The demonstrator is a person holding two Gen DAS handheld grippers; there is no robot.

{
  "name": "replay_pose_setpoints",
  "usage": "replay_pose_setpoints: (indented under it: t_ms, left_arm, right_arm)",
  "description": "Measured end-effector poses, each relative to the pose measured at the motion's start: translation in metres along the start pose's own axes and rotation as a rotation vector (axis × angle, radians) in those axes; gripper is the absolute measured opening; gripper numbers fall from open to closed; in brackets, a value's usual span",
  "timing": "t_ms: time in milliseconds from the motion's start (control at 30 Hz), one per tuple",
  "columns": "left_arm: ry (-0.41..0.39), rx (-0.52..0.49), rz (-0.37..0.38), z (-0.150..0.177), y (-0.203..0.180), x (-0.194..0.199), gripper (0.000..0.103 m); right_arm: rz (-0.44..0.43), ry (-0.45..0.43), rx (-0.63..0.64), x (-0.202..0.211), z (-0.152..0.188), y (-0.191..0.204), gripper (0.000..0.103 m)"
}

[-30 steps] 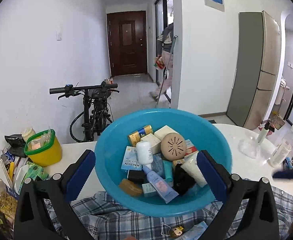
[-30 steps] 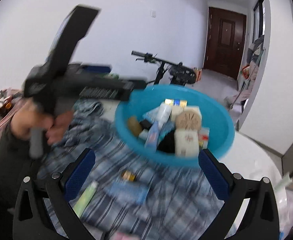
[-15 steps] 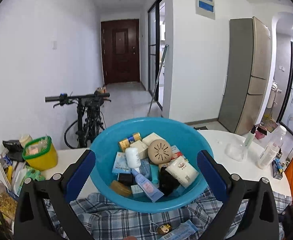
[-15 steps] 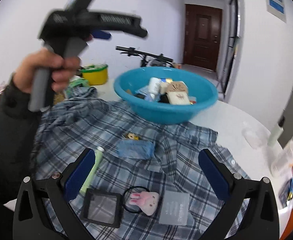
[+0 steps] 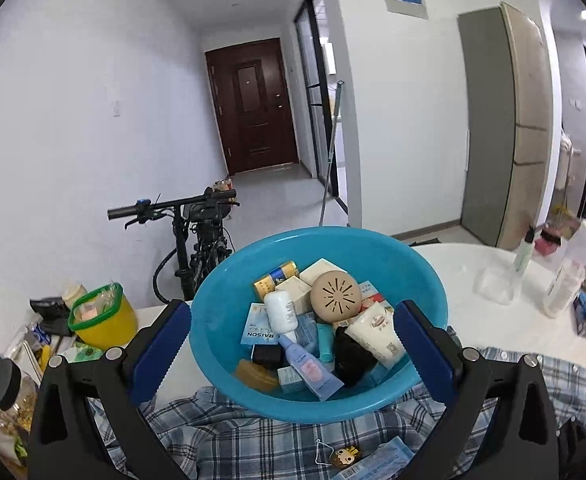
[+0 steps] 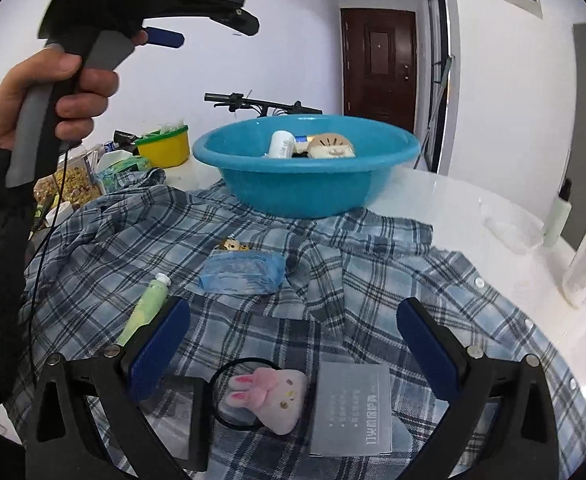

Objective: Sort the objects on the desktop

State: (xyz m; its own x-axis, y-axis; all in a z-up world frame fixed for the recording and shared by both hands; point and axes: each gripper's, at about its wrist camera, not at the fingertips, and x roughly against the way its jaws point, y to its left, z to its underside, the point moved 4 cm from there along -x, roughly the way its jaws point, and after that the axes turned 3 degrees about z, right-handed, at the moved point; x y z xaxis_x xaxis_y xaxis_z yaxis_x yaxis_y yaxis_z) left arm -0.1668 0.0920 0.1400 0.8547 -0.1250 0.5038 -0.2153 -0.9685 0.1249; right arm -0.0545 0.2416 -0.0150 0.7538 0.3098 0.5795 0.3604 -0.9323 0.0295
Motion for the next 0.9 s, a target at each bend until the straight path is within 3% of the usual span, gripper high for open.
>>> replay_pose_setpoints:
  t_ms: [333, 500, 700, 900]
  left_arm:
    - [-0.024, 0.004, 0.022, 0.013, -0.009, 0.02, 0.103]
    - [-0.042, 0.005, -0.036, 0.029, 0.005, 0.055, 0.103]
    - [-0.056, 0.046, -0.08, 0.061, 0.025, 0.099, 0.103]
    - [-0.022, 0.067, -0.069, 0.11, 0.025, 0.109, 0.103]
  right_arm:
    - [-0.003, -0.031, -0.02, 0.0, 0.008, -0.006, 0.103]
    - [-0.013, -0.021, 0.003, -0.003, 0.008, -0.001, 0.103]
    - [-0.003, -0.043, 0.008, 0.002, 0.008, 0.001, 0.103]
    - [-0.006, -0.031, 0.015, -0.001, 0.008, 0.002, 0.103]
